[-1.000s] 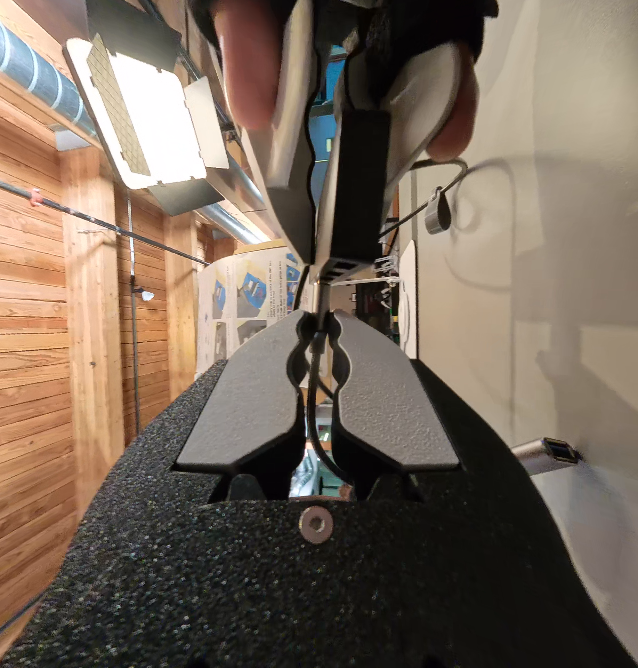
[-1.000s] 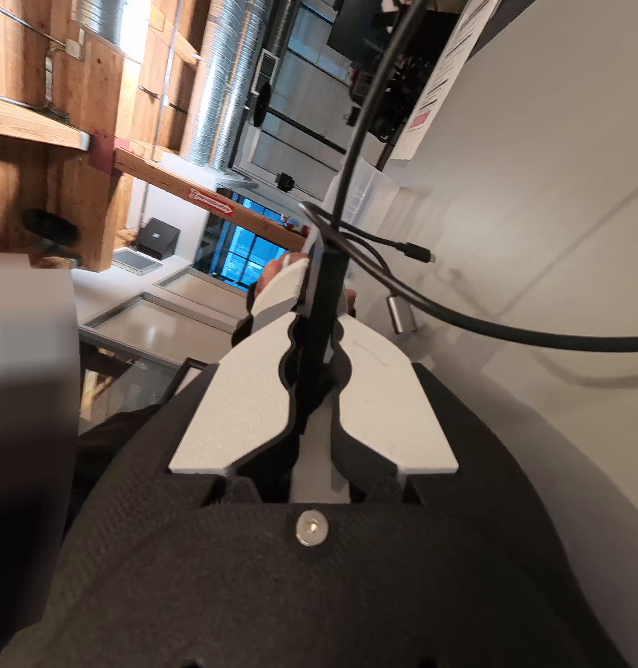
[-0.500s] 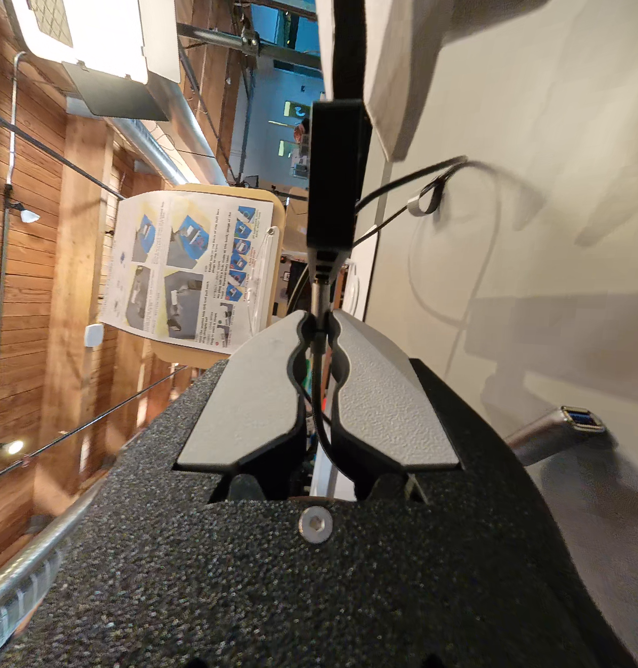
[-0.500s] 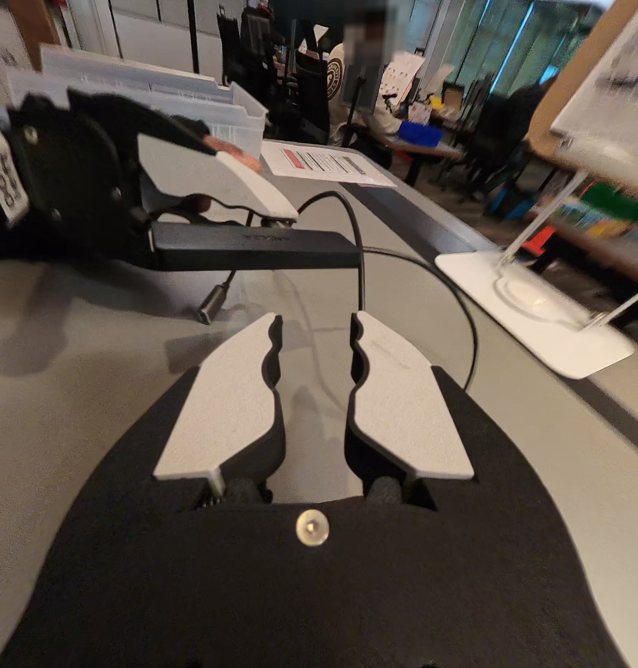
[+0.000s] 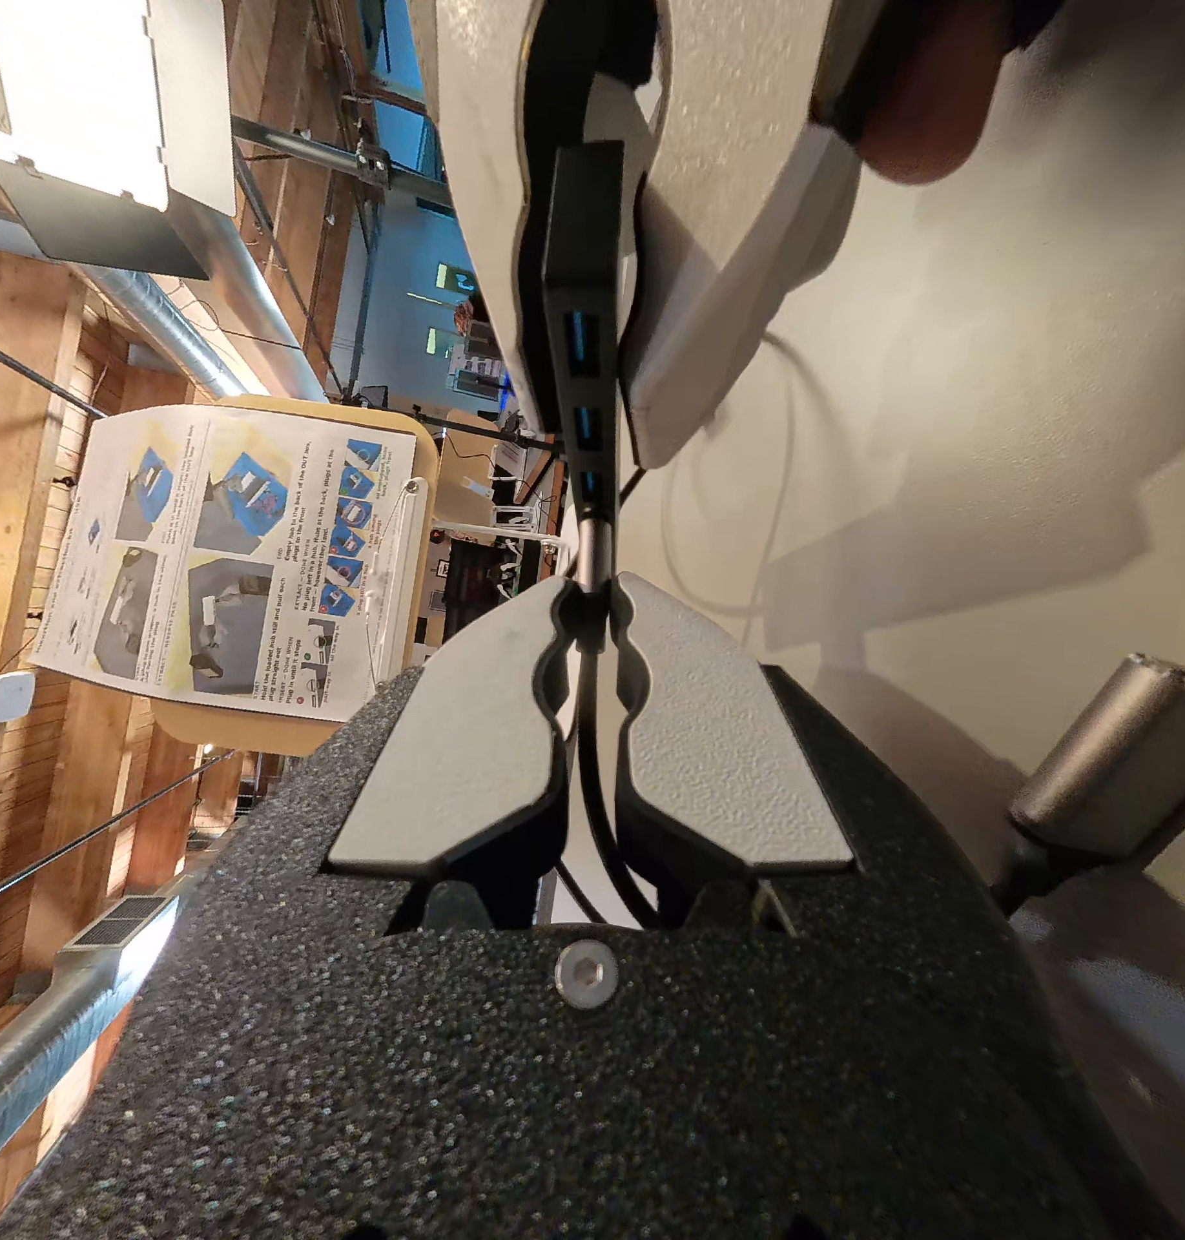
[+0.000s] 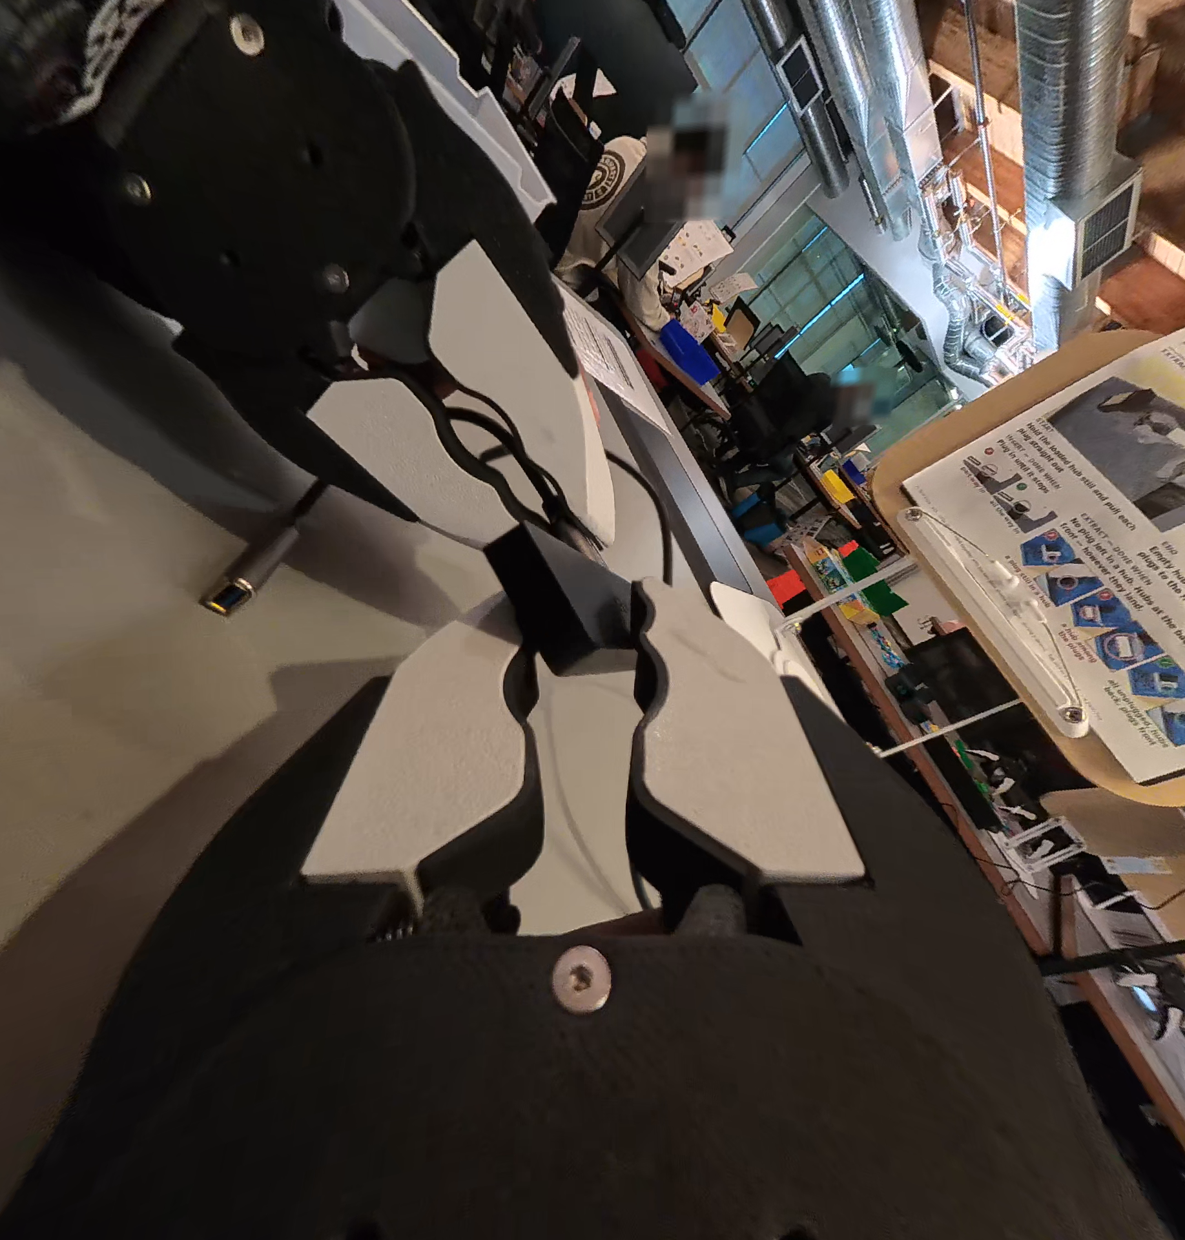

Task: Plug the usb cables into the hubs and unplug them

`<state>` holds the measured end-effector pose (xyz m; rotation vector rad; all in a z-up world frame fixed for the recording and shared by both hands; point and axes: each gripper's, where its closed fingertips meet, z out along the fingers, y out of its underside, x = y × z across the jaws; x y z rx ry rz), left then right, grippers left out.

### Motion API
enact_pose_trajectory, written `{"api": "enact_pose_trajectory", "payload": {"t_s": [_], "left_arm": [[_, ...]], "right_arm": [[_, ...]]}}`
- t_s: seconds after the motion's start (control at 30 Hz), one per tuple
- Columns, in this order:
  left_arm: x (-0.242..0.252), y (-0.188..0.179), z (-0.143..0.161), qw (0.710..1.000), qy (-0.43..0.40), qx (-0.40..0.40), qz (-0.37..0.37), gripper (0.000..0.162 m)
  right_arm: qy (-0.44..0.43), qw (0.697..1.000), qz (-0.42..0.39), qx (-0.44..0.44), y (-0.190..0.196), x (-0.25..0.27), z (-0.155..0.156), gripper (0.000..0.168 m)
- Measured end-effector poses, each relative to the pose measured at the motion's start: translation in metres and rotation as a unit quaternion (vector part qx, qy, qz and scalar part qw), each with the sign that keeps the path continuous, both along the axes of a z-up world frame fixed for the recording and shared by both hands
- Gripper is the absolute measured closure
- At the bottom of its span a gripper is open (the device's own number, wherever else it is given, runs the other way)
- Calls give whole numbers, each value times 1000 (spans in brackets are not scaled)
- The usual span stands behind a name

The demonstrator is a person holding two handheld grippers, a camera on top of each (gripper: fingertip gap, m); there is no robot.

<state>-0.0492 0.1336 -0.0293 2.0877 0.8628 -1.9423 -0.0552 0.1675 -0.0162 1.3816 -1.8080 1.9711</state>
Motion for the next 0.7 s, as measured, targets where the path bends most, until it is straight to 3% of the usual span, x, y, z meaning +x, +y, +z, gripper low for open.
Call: {"api": "enact_pose_trajectory", "payload": {"t_s": [0.03, 0.47, 0.7], "left_arm": [[0, 0, -1, 1000, 1, 4, -2, 153], [6, -12, -15, 998, -16, 62, 8, 145], [10, -23, -29, 993, -35, 109, 37, 157]], "right_arm": [[3, 1000, -3, -1, -1, -2, -1, 146], [-15, 999, -28, 25, -10, -17, -9, 152], [9, 999, -36, 36, -11, -17, -18, 151]]}}
